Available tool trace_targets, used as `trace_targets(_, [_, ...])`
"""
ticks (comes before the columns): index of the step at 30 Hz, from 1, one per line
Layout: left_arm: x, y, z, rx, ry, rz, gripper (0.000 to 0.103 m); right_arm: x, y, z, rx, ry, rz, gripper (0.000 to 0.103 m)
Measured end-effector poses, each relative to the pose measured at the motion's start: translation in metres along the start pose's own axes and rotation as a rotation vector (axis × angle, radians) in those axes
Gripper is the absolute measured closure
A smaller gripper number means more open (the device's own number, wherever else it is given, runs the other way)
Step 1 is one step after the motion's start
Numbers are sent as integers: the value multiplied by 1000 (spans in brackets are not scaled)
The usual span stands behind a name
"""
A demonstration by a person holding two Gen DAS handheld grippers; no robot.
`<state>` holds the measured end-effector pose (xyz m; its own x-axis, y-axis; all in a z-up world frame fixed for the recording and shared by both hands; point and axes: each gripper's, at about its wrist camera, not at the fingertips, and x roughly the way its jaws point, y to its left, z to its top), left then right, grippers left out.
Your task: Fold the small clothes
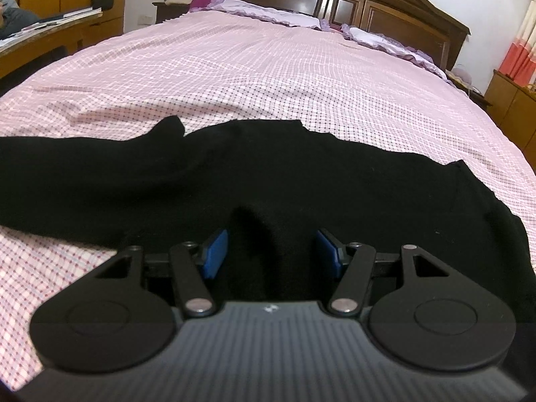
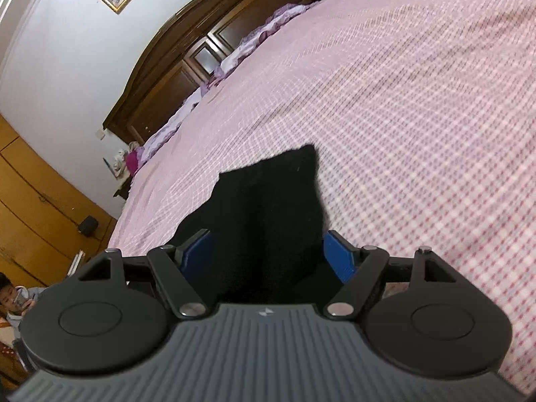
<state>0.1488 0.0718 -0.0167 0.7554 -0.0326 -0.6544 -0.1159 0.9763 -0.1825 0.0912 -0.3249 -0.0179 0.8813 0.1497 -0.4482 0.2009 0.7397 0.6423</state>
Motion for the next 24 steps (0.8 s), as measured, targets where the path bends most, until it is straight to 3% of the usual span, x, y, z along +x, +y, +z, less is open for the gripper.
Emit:
trace_targets(7, [3, -4, -1, 27, -5, 10, 43, 15, -5, 11, -20, -9, -43, 24])
trace_targets(13, [6, -4, 0, 65, -6, -4, 43, 36, -13, 15, -58, 33, -111, 24])
trace_targets(20, [11, -10, -1, 90, -3, 4, 43, 60, -14, 21, -142, 58, -104, 25])
trace_targets(22, [13, -13, -2, 98, -1, 5, 45, 65, -9, 21, -183, 61, -115, 28])
trace_targets(24, [13, -16, -1, 124, 1, -5, 66, 69, -5, 21, -208, 77, -85, 53])
